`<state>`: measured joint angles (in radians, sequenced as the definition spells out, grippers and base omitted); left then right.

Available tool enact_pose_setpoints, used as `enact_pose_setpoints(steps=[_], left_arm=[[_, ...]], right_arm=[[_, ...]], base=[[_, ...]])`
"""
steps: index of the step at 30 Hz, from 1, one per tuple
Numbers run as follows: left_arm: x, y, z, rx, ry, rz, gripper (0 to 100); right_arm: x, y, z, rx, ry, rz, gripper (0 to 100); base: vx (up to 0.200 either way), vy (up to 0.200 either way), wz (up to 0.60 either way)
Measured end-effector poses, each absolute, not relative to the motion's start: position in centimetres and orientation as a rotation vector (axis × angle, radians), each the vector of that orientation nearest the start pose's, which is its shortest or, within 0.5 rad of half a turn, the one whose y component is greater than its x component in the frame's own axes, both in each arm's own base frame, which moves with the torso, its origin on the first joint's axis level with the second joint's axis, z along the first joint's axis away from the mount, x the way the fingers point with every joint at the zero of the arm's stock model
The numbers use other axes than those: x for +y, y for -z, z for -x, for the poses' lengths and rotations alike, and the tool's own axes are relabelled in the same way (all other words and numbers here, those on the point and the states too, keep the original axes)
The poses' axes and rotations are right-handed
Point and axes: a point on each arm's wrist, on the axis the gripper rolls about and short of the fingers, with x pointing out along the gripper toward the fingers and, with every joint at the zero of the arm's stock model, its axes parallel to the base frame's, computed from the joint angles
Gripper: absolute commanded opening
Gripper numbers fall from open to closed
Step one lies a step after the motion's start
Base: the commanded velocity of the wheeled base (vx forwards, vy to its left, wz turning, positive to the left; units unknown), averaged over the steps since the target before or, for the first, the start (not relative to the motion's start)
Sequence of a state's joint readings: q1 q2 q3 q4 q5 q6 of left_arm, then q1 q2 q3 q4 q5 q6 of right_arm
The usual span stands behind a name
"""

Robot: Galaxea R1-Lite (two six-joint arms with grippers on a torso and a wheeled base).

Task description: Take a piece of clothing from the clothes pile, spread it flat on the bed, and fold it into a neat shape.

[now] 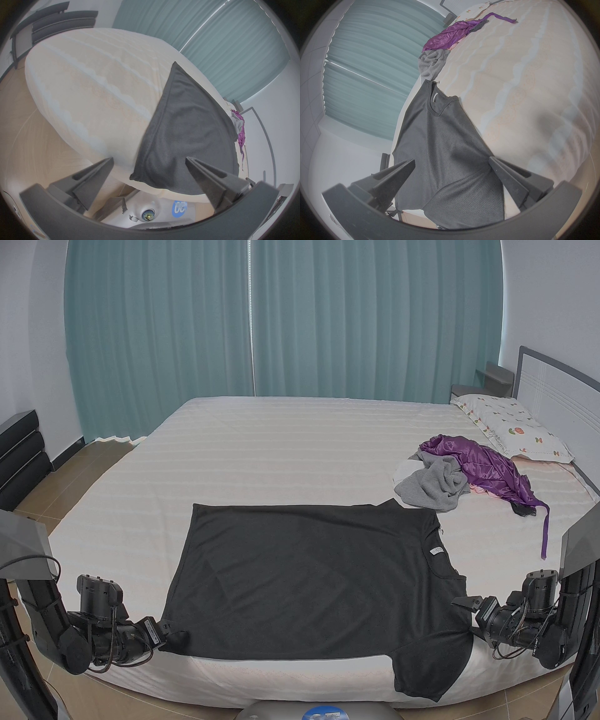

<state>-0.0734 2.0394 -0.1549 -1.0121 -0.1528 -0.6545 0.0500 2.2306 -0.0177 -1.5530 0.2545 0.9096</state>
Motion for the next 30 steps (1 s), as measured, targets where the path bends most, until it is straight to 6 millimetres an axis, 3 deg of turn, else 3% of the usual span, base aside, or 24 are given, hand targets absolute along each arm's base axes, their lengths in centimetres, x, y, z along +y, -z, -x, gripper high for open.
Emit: enact_pose_setpoints(steps=[15,16,30], left_arm=[[-3.3,1.0,-23.0,0.946,-0.034,0.634,100],[-3.3,1.0,-23.0,0.947,-0.035,0.636,0],[-2.6,0.1,-21.7,0.914,-0.098,0.615,0]], right_arm=[[1.7,1.0,-22.0,0.750,0.026,-0.935,100],[1.7,1.1,-21.9,0.750,0.026,-0.935,100],[1.7,1.1,-22.0,0.750,0.027,-0.936,100]], base=[[0.000,0.000,0.00],[0.000,0.000,0.00],[0.000,0.000,0.00]])
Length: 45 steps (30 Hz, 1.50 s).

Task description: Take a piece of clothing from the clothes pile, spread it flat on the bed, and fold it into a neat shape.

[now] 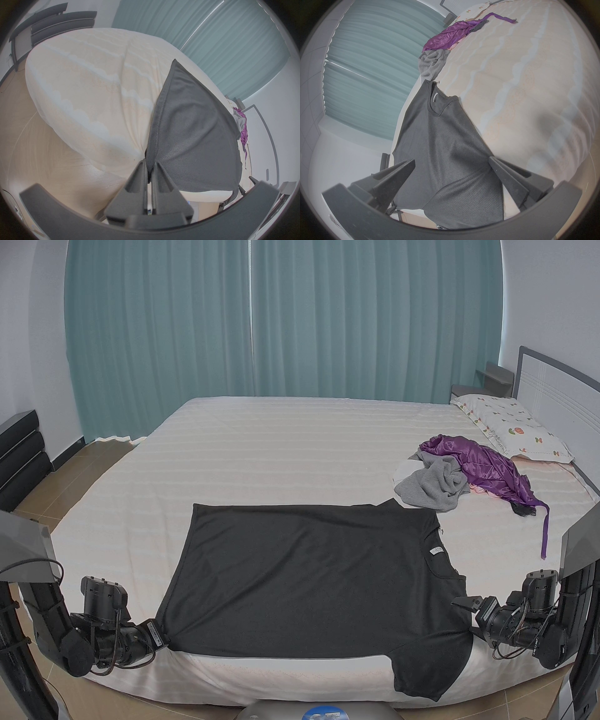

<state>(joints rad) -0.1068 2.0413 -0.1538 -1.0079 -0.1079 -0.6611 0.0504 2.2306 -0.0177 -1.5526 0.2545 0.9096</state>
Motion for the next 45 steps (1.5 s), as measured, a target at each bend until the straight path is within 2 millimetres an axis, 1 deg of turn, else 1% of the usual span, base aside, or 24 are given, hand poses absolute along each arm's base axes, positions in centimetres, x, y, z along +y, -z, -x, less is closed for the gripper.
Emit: enact_pose_setpoints(steps=[7,15,16,30,31,37,41,45], left_arm=[[-2.6,-0.9,-21.1,0.885,-0.087,0.601,0],[-2.6,-0.8,-20.9,0.893,-0.078,0.575,0],[-2.6,-0.7,-20.9,0.894,-0.078,0.575,100],[-2.9,0.0,-21.8,0.912,-0.067,0.612,100],[-2.9,0.0,-21.9,0.911,-0.070,0.621,0],[-3.0,0.3,-22.7,0.910,-0.089,0.678,0],[-3.0,0.4,-22.3,0.924,-0.100,0.674,0],[-2.8,0.0,-21.8,0.916,-0.101,0.669,0]], right_arm=[[1.7,1.0,-22.0,0.750,0.027,-0.936,100],[1.7,1.1,-22.0,0.751,0.027,-0.934,100],[1.7,1.1,-22.0,0.752,0.026,-0.934,100],[1.7,1.1,-21.9,0.752,0.026,-0.934,100],[1.7,1.1,-21.9,0.753,0.026,-0.934,100],[1.7,1.1,-22.0,0.752,0.027,-0.934,100],[1.7,1.1,-22.0,0.752,0.027,-0.934,100],[1.7,1.1,-22.0,0.752,0.027,-0.934,100]], base=[[0.000,0.000,0.00],[0.000,0.000,0.00],[0.000,0.000,0.00],[0.000,0.000,0.00],[0.000,0.000,0.00],[0.000,0.000,0.00],[0.000,0.000,0.00],[0.000,0.000,0.00]])
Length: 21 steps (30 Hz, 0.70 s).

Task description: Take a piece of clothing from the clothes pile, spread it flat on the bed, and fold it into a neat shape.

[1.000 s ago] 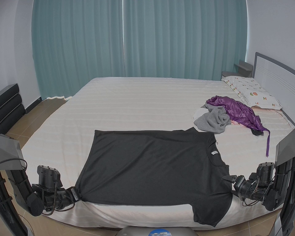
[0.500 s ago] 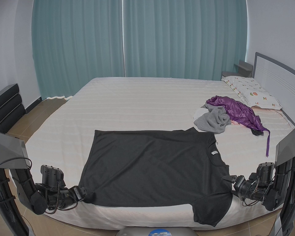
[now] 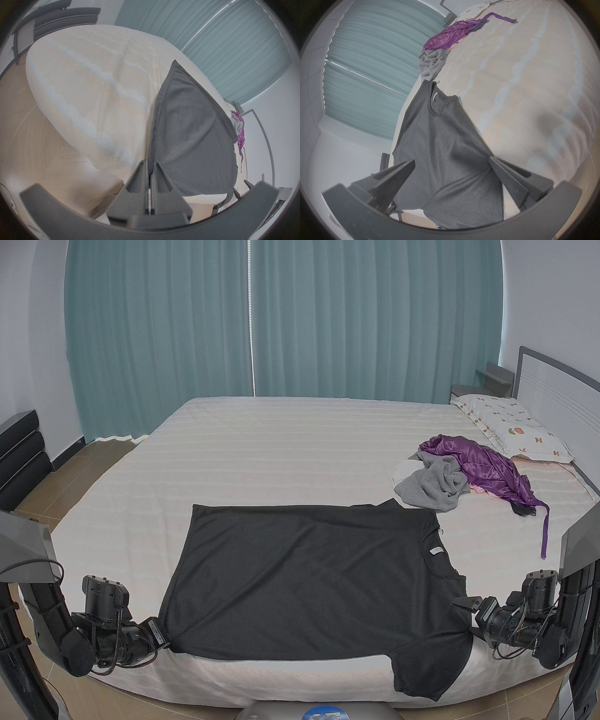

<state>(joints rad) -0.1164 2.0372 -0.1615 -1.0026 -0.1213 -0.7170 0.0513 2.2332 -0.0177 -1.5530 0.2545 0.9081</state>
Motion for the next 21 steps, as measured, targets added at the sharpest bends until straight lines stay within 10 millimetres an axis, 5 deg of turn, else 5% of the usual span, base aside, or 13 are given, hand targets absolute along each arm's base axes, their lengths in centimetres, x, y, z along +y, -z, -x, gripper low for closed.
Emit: enact_pose_setpoints(steps=[21], left_arm=[[-2.9,-1.6,-21.2,0.859,-0.072,0.671,0]], right_arm=[[1.5,1.4,-22.0,0.743,0.060,-0.876,100]], base=[[0.000,0.000,0.00]])
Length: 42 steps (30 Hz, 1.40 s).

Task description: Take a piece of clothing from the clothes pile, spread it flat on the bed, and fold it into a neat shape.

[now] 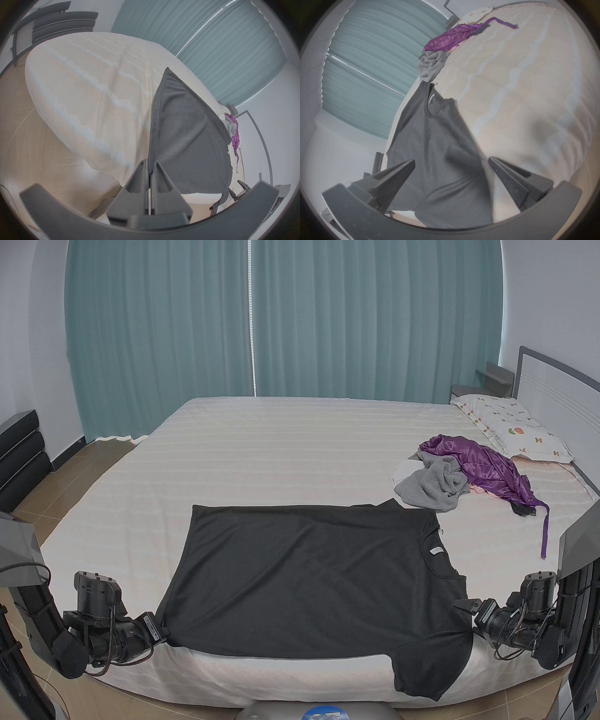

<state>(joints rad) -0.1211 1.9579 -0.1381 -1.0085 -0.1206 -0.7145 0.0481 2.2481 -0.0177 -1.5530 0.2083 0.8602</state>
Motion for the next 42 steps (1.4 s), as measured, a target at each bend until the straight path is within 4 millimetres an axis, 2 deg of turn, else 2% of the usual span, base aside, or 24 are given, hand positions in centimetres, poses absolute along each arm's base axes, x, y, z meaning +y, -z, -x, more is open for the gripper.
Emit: enact_pose_setpoints(steps=[7,16,17,28,42], left_arm=[[-2.8,-1.6,-21.2,0.856,-0.071,0.673,0],[-2.8,-1.7,-21.2,0.853,-0.071,0.674,0],[-2.8,-1.7,-21.3,0.852,-0.071,0.675,0],[-2.8,-1.7,-21.3,0.852,-0.071,0.675,0],[-2.8,-1.6,-21.3,0.856,-0.072,0.674,0]], right_arm=[[1.3,1.5,-22.0,0.719,0.095,-0.796,100],[1.2,1.8,-22.4,0.718,0.089,-0.802,100],[1.2,1.9,-22.6,0.715,0.087,-0.802,0],[1.2,2.4,-24.5,0.669,0.072,-0.794,0],[1.4,1.4,-27.8,0.537,0.010,-0.788,0]], base=[[0.000,0.000,0.00],[0.000,0.000,0.00],[0.000,0.000,0.00],[0.000,0.000,0.00],[0.000,0.000,0.00]])
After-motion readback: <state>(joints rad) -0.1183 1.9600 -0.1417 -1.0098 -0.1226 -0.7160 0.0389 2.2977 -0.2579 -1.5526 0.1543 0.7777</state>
